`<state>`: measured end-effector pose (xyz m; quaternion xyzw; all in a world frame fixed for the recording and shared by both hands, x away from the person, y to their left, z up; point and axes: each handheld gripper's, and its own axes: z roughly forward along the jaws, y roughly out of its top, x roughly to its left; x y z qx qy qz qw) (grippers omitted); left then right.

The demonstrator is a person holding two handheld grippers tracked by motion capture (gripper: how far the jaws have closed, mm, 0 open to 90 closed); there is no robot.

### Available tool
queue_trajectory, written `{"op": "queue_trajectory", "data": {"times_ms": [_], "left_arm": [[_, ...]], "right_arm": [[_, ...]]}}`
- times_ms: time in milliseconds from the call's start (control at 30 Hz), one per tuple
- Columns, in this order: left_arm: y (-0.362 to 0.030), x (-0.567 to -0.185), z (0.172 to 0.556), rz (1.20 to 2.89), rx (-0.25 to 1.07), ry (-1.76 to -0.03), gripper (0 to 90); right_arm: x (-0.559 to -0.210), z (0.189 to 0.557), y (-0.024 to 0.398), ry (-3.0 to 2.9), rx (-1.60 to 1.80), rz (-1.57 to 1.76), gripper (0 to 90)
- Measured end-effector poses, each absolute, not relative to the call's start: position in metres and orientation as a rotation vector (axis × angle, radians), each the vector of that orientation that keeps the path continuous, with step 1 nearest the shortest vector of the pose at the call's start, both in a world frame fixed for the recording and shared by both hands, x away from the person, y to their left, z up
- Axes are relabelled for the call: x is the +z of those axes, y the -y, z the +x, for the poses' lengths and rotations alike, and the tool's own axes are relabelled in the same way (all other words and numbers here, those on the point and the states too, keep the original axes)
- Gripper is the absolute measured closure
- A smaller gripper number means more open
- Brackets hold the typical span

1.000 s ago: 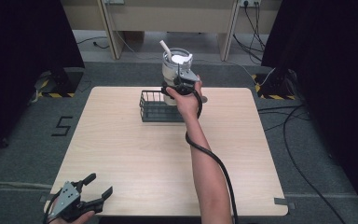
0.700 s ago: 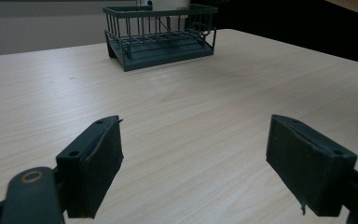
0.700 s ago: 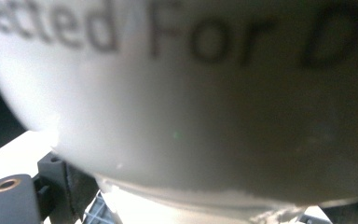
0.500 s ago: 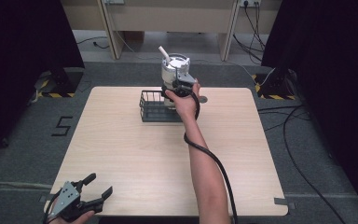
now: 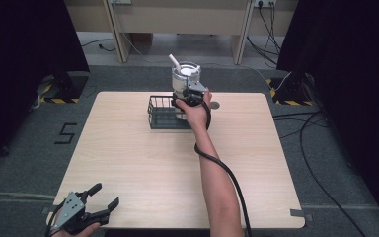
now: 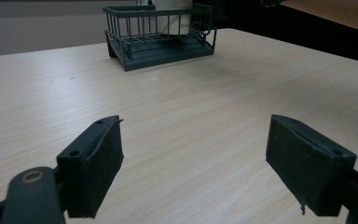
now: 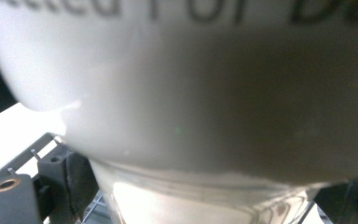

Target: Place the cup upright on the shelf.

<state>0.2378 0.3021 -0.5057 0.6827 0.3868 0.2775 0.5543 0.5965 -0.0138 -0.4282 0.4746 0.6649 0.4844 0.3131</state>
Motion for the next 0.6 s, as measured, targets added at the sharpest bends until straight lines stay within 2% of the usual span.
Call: {"op": "queue_trajectory", "data": {"times_ms": [333,600], "left_arm": [[-0.3008,-0.5053,0.2370,1.620,0.657,-0.905,18.0],[-0.3004,-0.5054,0.2370,1.625,0.658,-0.901,17.9]], "right_arm": [[-0.4340,0.5934,0.0130,-1.738,1.296,1.227,9.5],[-0.4378,0.5911,0.0103,-1.752,1.298,1.217,4.2]]}}
